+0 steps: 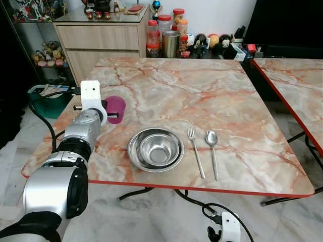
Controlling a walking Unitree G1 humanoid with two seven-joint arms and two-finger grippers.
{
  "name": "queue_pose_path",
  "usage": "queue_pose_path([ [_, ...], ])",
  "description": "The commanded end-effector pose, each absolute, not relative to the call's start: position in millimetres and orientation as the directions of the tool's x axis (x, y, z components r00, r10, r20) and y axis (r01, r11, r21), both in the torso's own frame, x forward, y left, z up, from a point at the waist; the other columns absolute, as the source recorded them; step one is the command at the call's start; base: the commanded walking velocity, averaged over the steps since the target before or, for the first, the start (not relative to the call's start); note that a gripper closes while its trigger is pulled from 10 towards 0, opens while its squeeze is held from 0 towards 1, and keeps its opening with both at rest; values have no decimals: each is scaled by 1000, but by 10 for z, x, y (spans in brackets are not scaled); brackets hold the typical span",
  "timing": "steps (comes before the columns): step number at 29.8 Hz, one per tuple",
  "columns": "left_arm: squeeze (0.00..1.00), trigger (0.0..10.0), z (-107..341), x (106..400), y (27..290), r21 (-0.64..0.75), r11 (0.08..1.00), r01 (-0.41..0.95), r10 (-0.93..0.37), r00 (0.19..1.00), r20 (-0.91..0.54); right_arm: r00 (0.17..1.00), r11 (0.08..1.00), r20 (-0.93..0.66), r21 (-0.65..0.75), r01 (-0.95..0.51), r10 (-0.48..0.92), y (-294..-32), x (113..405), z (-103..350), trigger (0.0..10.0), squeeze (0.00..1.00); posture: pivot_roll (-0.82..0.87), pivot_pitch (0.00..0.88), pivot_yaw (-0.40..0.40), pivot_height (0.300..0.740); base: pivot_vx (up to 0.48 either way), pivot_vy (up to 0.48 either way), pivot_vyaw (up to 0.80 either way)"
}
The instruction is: Setting the table
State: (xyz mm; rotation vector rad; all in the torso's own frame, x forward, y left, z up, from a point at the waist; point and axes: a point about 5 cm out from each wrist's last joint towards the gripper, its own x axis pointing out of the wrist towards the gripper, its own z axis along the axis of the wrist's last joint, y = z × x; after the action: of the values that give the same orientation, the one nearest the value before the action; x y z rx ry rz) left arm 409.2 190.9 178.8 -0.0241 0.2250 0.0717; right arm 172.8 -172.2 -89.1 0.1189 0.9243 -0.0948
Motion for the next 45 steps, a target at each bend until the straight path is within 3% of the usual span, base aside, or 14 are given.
queue_pose_path([
  [1, 0, 10000, 1848, 4118, 1870, -39, 997, -65, 54, 973, -224, 602, 987, -797, 62, 147, -40, -1743, 1741, -883, 10000, 0, -60, 0, 1, 740, 0, 0, 0],
  [7, 0, 10000, 1753, 4102, 1834, -113, 989, -90, 57, 962, -267, 602, 986, -797, 59, 154, -46, -1758, 1737, -883, 10000, 0, -67, 0, 3, 740, 0, 0, 0],
  [39, 0, 10000, 1469, 4004, 1860, -96, 981, -170, 117, 907, -405, 600, 985, -798, 62, 159, -46, -1742, 1730, -888, 10000, 0, -71, 0, 9, 740, 0, 0, 0],
  [40, 204, 10000, 1462, 4001, 1863, -93, 981, -171, 119, 905, -408, 601, 985, -798, 63, 159, -46, -1740, 1728, -888, 10000, 0, -70, 0, 9, 740, 0, 0, 0],
  [41, 204, 10000, 1462, 4001, 1863, -93, 981, -171, 119, 905, -408, 601, 985, -798, 63, 159, -46, -1740, 1728, -888, 10000, 0, -70, 0, 9, 740, 0, 0, 0],
  [42, 745, 10000, 1453, 3997, 1865, -90, 981, -173, 122, 904, -410, 601, 985, -798, 64, 158, -45, -1737, 1728, -889, 10000, 0, -69, 0, 9, 740, 0, 0, 0],
  [43, 745, 10000, 1453, 3997, 1865, -90, 981, -173, 122, 904, -410, 601, 985, -798, 64, 158, -45, -1737, 1728, -889, 10000, 0, -69, 0, 9, 740, 0, 0, 0],
  [44, 875, 10000, 1452, 3996, 1865, -88, 981, -174, 123, 903, -411, 601, 985, -798, 64, 158, -44, -1737, 1728, -889, 10000, 0, -68, 0, 8, 740, 0, 0, 0],
  [45, 859, 10000, 1456, 3998, 1865, -89, 981, -174, 124, 904, -409, 601, 985, -798, 65, 158, -44, -1737, 1731, -887, 10000, 0, -67, 0, 7, 740, 0, 0, 0],
])
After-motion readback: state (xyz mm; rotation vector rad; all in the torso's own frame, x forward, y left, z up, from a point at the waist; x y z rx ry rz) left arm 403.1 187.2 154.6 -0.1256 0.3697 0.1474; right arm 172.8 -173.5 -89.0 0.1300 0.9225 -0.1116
